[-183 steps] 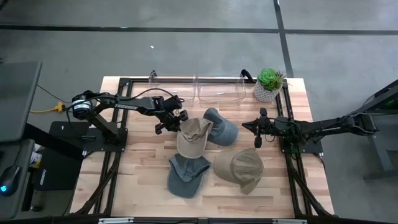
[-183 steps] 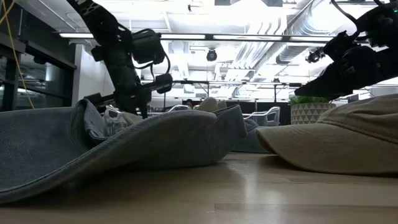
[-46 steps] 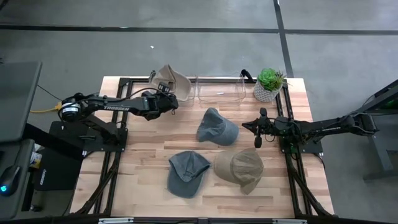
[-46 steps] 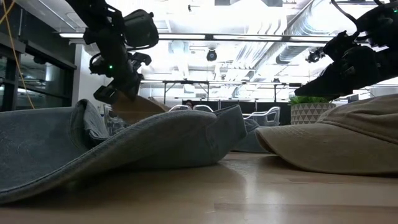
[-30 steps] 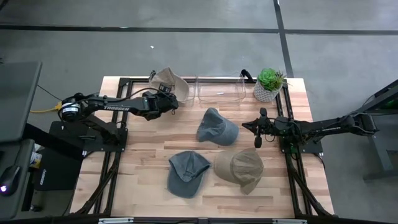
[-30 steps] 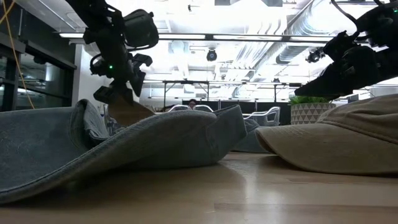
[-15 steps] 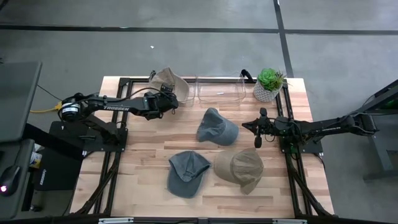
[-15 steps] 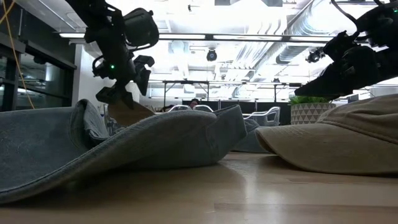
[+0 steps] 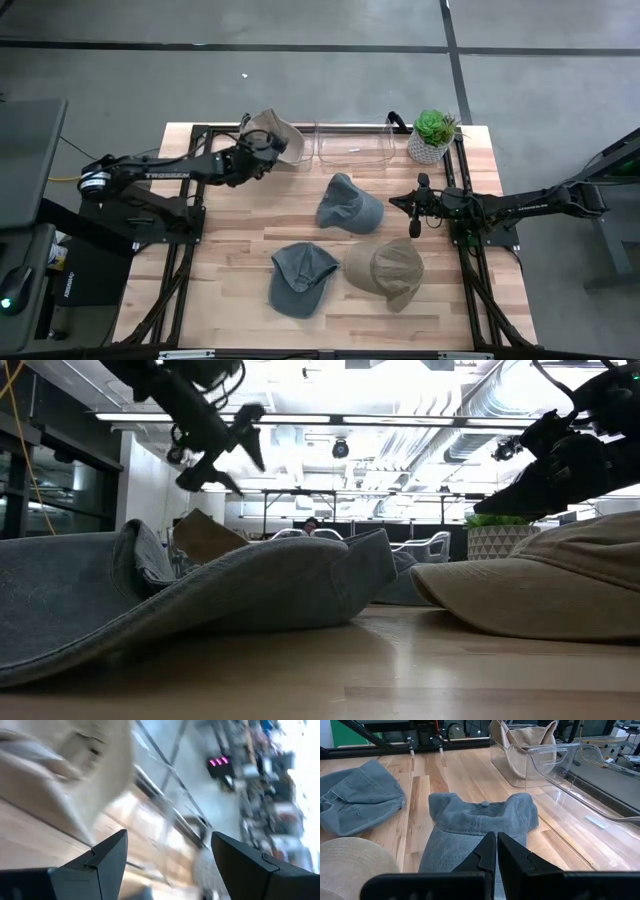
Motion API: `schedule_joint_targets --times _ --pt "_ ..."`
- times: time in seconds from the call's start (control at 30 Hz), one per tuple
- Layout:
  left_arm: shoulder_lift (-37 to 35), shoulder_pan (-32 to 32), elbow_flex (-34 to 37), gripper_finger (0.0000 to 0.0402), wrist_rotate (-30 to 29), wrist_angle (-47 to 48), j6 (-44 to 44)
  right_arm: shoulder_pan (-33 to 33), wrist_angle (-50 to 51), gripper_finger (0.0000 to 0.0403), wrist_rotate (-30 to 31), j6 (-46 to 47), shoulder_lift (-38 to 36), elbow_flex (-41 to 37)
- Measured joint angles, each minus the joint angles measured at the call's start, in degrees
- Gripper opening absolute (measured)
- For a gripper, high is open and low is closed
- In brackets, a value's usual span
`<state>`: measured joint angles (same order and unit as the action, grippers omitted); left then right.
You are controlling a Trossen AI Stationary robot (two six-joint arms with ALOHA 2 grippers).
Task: Pick & Place hat
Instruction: Put the brown cap into the left transparent bin
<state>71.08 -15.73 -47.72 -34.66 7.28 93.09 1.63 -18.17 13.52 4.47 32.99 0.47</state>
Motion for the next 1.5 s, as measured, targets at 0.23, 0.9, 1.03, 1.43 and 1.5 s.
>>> schedule_joint_targets --times 0.23,0.9,1.03,1.43,1.5 --pt "-3.13 0.00 0.00 0.0264 12.04 -6.92 -13.44 0.00 0.00 0.0012 0.00 -0.02 0.00 0.02" --pt "-3.85 0.50 0.00 0.0263 49.63 -7.27 -21.46 0.00 -0.58 0.0012 -0.24 -3.47 0.00 0.00" --pt "-3.85 0.48 0.00 0.0263 52.94 -7.40 -26.26 -0.02 -0.56 0.0012 -1.07 8.52 0.00 0.00" --pt "-3.85 0.50 0.00 0.0263 53.63 -7.27 -36.11 -0.04 -0.62 0.0012 -3.53 24.16 0.00 0.17" --pt "-3.85 0.50 0.00 0.0263 53.71 -7.25 -36.27 -0.02 -0.53 0.0012 -3.59 25.58 0.00 0.78"
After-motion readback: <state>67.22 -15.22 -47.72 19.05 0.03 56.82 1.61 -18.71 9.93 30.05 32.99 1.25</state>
